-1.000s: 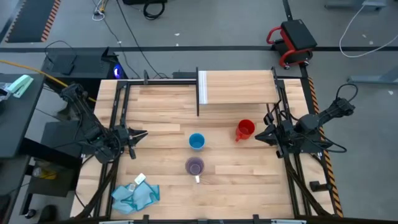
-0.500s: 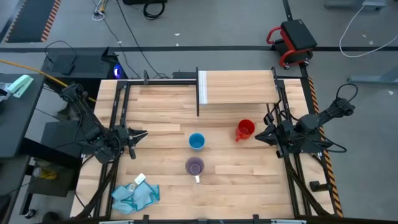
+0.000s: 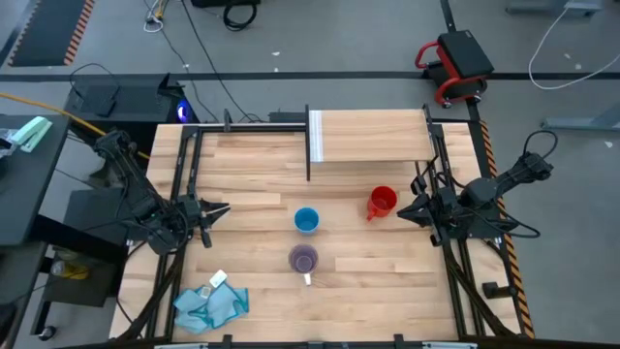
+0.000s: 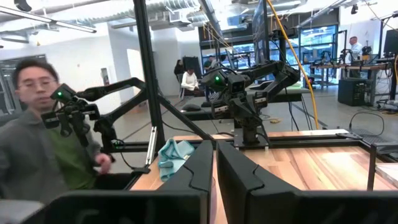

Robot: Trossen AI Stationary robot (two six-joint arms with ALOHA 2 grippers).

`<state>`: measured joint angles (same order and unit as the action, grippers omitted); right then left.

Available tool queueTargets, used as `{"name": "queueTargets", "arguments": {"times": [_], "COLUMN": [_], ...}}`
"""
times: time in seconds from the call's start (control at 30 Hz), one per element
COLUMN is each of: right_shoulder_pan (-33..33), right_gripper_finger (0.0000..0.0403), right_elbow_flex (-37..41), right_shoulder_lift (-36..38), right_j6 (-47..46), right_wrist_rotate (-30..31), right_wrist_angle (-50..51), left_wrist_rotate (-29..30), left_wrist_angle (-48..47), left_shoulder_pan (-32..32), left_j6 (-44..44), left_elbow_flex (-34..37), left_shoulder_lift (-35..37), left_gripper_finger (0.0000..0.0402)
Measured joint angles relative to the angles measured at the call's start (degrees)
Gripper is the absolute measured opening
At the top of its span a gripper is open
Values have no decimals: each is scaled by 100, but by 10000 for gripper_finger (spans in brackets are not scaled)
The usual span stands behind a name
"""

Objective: Stack small to large cups/mugs on shelf

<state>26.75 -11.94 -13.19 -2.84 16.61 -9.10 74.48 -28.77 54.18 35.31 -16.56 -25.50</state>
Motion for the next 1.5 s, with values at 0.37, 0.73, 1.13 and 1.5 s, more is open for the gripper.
{"name": "queueTargets", "arguments": {"times": [0.37,0.73,1.13,1.5], "right_shoulder_pan": [1,1,1,0], "right_gripper_finger": [30,30,30,30], "right_elbow_flex": [0,0,0,0], "right_shoulder_lift": [0,0,1,2], "right_j6": [0,30,-58,-141], "right_wrist_rotate": [1,1,1,1], "right_wrist_angle": [1,0,-2,-710], "left_wrist_rotate": [0,0,1,0], "left_wrist_angle": [-1,17,153,161], "left_shoulder_pan": [-1,-1,1,0], "left_j6": [0,0,4,864], "left_elbow_flex": [0,0,2,2], "left_shoulder_lift": [0,0,0,0], "left_gripper_finger": [60,53,59,51]}}
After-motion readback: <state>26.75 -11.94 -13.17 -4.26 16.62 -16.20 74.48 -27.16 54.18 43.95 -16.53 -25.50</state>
